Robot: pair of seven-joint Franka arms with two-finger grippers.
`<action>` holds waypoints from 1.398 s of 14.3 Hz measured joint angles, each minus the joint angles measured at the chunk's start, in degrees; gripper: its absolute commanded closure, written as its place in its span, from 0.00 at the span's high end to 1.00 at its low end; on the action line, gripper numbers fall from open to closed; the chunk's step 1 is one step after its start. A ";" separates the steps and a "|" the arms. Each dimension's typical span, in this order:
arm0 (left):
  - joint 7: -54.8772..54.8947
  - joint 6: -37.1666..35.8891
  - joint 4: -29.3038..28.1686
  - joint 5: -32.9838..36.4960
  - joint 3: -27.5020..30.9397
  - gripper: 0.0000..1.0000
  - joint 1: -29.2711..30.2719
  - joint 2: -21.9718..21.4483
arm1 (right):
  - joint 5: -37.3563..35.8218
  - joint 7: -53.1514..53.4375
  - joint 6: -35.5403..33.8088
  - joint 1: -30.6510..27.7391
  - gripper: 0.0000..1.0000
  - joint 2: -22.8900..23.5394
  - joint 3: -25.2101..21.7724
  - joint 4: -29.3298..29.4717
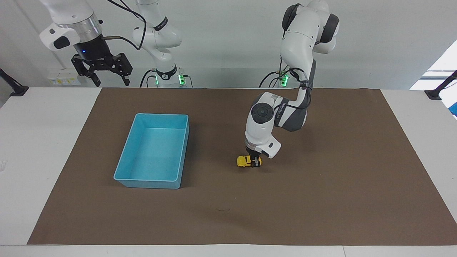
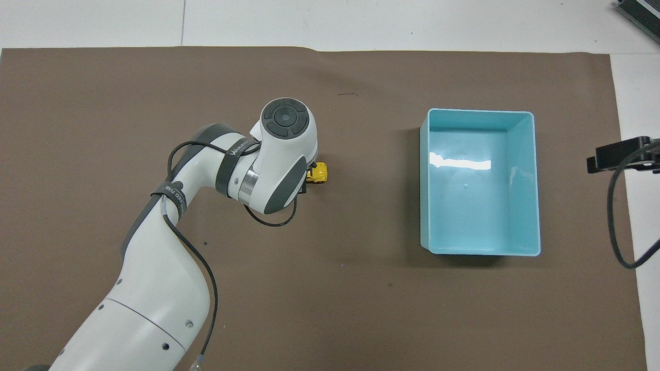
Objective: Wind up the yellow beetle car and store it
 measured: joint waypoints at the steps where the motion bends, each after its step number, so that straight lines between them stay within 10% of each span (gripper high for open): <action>1: 0.32 -0.32 -0.22 0.00 -0.03 0.32 0.46 -0.18 | 0.00 0.00 0.00 0.00 1.00 0.00 0.00 0.00; 20: 5.13 -1.28 -6.05 -0.03 -0.05 0.49 7.42 -4.08 | 0.00 0.00 0.00 0.00 1.00 0.00 0.00 0.00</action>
